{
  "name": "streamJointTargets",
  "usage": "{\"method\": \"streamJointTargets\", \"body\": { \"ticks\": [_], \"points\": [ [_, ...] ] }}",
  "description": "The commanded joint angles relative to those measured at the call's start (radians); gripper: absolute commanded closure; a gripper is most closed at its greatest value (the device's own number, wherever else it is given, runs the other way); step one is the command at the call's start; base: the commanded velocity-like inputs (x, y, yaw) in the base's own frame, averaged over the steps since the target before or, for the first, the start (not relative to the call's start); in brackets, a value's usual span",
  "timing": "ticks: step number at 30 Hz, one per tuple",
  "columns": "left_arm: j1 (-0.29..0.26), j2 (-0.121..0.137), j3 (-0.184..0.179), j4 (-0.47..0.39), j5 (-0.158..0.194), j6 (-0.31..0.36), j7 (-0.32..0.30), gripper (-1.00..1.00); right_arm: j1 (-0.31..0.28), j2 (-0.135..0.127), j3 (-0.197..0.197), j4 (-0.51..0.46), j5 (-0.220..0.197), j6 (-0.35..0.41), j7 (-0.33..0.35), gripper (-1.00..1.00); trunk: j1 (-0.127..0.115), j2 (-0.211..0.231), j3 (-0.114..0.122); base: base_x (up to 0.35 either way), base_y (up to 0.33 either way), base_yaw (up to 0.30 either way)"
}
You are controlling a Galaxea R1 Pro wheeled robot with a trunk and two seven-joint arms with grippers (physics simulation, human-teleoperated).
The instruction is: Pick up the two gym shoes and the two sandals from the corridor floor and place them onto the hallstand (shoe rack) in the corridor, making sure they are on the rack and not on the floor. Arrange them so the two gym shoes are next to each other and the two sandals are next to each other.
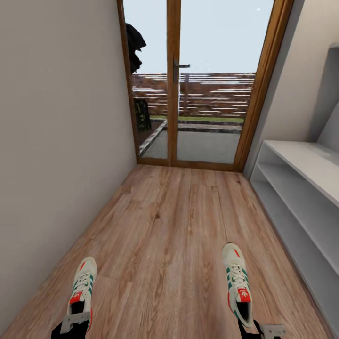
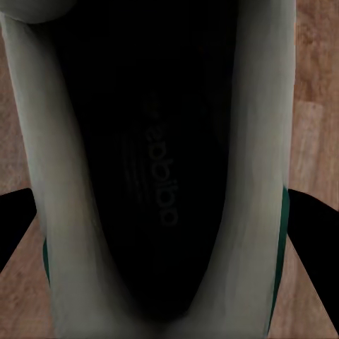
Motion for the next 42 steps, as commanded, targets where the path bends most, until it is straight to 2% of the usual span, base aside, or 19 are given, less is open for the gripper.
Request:
{"method": "streamJointTargets", "body": {
  "ticks": [1,23,42],
  "points": [
    [-0.001,0.000,0.000,0.001,0.010,-0.002,-0.008,1.00,-0.001,0.001,-0.008,-0.002,0.001,-0.002,0.009,1.00,0.000,0.000,-0.001,0.337,0.097,0.000],
    [0.001,0.000,0.000,0.000,0.011,-0.002,-0.008,1.00,0.000,0.000,-0.008,-0.003,0.002,-0.002,0.009,1.00,0.000,0.000,-0.001,0.337,0.101,-0.005],
    [0.000,0.000,0.000,0.001,0.012,-0.002,-0.009,1.00,0.000,0.001,-0.008,-0.002,0.004,-0.002,0.009,1.00,0.000,0.000,-0.001,0.311,0.195,-0.233]
  ]
}}
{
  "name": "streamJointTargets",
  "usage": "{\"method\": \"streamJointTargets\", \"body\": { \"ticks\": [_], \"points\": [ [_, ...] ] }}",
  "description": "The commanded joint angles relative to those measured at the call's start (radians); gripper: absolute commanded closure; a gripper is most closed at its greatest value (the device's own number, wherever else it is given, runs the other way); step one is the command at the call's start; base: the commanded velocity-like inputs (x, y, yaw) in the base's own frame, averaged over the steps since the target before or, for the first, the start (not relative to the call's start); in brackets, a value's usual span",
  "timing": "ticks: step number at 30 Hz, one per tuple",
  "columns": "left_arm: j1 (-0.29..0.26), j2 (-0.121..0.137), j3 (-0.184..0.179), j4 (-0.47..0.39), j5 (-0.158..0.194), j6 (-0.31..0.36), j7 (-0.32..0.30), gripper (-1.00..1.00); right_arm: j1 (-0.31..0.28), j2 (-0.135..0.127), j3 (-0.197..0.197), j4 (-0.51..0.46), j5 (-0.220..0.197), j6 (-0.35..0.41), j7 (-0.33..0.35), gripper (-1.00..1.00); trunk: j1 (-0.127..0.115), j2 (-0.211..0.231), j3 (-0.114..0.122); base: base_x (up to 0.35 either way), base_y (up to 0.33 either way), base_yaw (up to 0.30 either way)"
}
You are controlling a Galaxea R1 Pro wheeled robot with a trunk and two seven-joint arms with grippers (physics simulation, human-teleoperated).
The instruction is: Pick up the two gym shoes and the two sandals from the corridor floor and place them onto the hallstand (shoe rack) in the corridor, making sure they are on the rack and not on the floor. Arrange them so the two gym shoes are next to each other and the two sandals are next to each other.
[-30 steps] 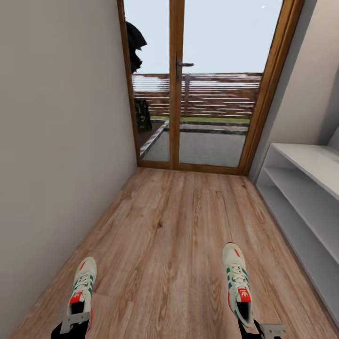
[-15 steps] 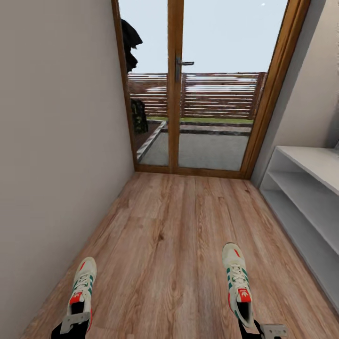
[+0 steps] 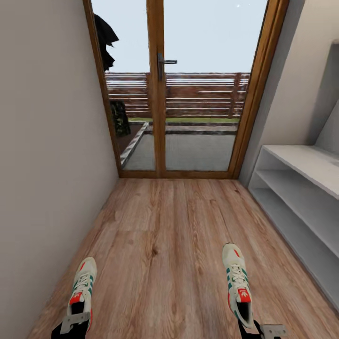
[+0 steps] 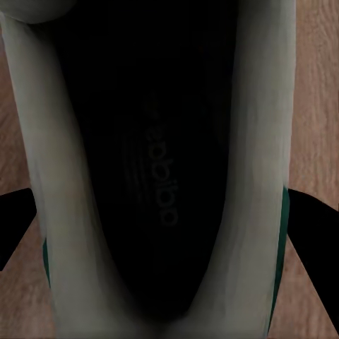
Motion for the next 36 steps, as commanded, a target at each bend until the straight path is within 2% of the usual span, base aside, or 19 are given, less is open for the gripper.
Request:
{"method": "streamJointTargets", "body": {
  "ticks": [1,16,31,36],
  "points": [
    [-0.001,0.000,0.000,0.001,0.011,-0.002,-0.008,1.00,-0.001,0.001,-0.008,-0.002,0.001,-0.002,0.009,1.00,0.000,0.000,-0.001,0.290,0.224,-0.070],
    [0.000,0.000,0.000,0.001,0.009,-0.002,-0.014,1.00,-0.002,0.002,-0.008,-0.003,0.001,-0.002,0.009,1.00,0.000,0.000,-0.001,0.291,0.220,-0.028],
    [-0.001,0.000,0.000,0.001,0.009,-0.002,-0.017,1.00,-0.002,0.001,-0.008,-0.003,0.001,-0.002,0.010,1.00,0.000,0.000,-0.001,0.334,0.026,-0.249],
    [0.000,0.000,0.000,0.002,0.009,-0.002,-0.017,1.00,-0.002,0.001,-0.008,-0.003,0.001,-0.002,0.009,1.00,0.000,0.000,-0.001,0.136,0.000,-0.267]
  ]
}}
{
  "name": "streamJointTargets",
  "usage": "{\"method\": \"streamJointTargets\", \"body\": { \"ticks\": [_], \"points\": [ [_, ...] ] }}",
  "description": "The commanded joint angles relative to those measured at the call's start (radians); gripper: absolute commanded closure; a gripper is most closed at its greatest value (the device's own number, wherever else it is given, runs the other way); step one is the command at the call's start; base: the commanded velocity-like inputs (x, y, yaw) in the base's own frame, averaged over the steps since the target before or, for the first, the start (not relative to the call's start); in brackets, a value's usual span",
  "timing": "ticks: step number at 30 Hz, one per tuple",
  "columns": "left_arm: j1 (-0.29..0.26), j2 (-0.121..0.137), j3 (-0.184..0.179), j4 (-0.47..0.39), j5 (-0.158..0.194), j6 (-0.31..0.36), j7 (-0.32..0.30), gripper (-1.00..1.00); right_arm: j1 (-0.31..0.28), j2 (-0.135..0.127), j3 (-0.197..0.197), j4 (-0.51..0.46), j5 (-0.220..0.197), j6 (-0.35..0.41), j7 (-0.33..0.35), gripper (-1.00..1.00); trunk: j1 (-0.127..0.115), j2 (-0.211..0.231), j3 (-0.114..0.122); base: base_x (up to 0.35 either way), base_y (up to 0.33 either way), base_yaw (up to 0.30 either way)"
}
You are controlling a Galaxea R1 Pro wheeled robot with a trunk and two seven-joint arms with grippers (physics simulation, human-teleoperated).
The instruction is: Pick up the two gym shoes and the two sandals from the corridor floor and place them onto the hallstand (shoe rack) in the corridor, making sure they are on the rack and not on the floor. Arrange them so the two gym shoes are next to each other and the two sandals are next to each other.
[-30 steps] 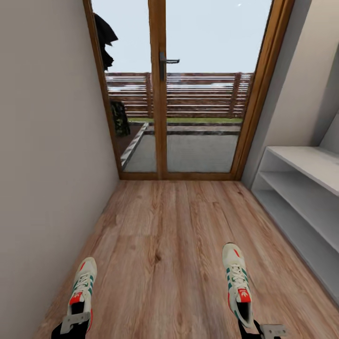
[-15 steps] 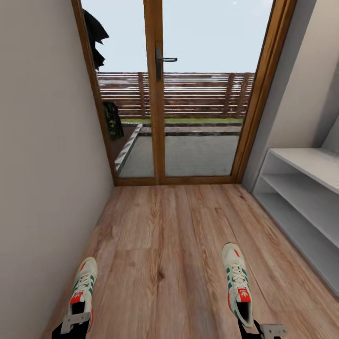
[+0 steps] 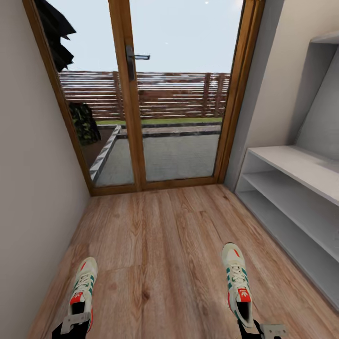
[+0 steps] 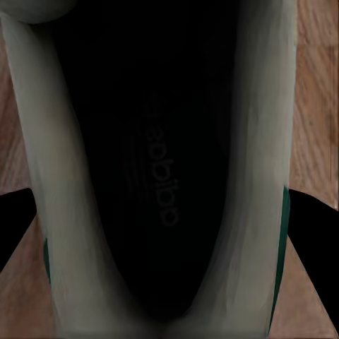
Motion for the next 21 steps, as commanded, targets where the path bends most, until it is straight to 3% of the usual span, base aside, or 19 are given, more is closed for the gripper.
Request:
{"method": "streamJointTargets", "body": {
  "ticks": [1,17,21],
  "points": [
    [0.000,0.000,-0.001,0.001,0.010,-0.002,-0.009,1.00,-0.001,0.001,-0.008,-0.001,0.001,-0.002,0.009,1.00,0.000,0.000,-0.001,0.040,0.000,-0.267],
    [0.000,0.000,-0.001,0.002,0.010,-0.002,-0.009,1.00,-0.001,0.002,-0.008,0.000,0.001,-0.002,0.008,1.00,0.000,0.000,-0.001,0.006,0.000,-0.268],
    [0.000,-0.011,-0.001,0.002,0.009,-0.003,-0.009,1.00,-0.001,0.002,-0.008,0.000,0.001,-0.002,0.008,1.00,0.000,0.000,-0.001,0.000,0.000,-0.268]
  ]
}}
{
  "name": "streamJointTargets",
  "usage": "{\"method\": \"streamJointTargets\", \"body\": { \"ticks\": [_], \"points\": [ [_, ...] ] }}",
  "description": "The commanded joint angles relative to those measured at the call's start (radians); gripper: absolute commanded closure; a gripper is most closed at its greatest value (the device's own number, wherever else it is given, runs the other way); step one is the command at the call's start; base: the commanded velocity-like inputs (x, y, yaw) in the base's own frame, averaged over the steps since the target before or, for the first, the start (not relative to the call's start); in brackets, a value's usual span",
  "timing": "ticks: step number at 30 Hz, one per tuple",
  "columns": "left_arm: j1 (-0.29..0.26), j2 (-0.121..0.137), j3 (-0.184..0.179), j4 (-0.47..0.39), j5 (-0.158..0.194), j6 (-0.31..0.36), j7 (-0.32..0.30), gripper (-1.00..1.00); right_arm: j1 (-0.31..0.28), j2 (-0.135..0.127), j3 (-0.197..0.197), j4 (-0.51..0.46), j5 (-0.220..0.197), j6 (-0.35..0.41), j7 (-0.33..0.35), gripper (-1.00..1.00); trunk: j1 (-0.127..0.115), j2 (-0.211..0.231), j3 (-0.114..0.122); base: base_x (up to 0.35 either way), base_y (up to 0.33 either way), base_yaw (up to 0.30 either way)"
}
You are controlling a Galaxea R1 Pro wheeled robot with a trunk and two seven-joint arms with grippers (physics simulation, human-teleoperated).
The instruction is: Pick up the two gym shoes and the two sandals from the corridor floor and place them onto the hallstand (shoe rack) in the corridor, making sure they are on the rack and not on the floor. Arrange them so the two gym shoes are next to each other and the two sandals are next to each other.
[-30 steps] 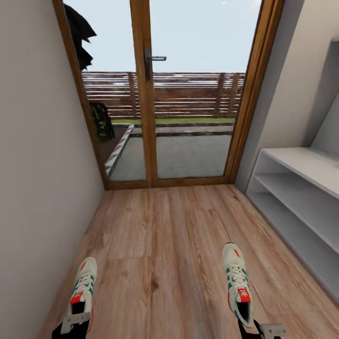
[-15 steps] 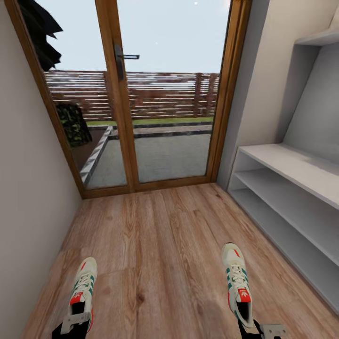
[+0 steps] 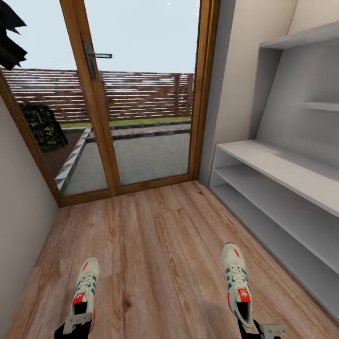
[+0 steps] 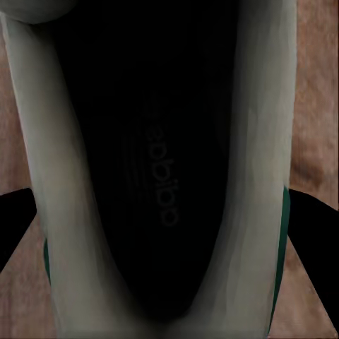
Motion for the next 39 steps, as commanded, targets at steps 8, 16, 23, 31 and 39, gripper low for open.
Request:
{"method": "streamJointTargets", "body": {
  "ticks": [8,16,23,31,39],
  "points": [
    [0.042,-0.019,0.001,0.000,0.014,-0.123,-0.008,1.00,-0.002,0.001,-0.009,-0.001,0.001,-0.002,0.009,1.00,0.000,0.000,-0.001,0.000,0.000,-0.268],
    [0.050,-0.021,0.000,0.001,0.019,-0.143,-0.008,1.00,-0.001,0.001,-0.009,-0.001,0.001,-0.002,0.009,1.00,0.000,0.000,-0.001,0.000,0.000,-0.268],
    [0.053,-0.022,0.000,0.001,0.020,-0.146,-0.008,1.00,-0.001,0.001,-0.009,-0.001,0.001,-0.002,0.009,1.00,0.000,0.000,-0.001,0.000,0.000,-0.268],
    [0.053,-0.022,0.000,0.001,0.021,-0.144,-0.007,1.00,-0.001,0.001,-0.009,-0.001,0.000,-0.002,0.009,1.00,0.000,0.000,-0.001,0.014,0.022,-0.268],
    [0.053,-0.022,0.000,0.001,0.016,-0.143,-0.008,1.00,-0.001,0.001,-0.009,-0.001,-0.001,-0.002,0.009,1.00,0.000,0.000,-0.001,0.088,0.172,-0.268]
  ]
}}
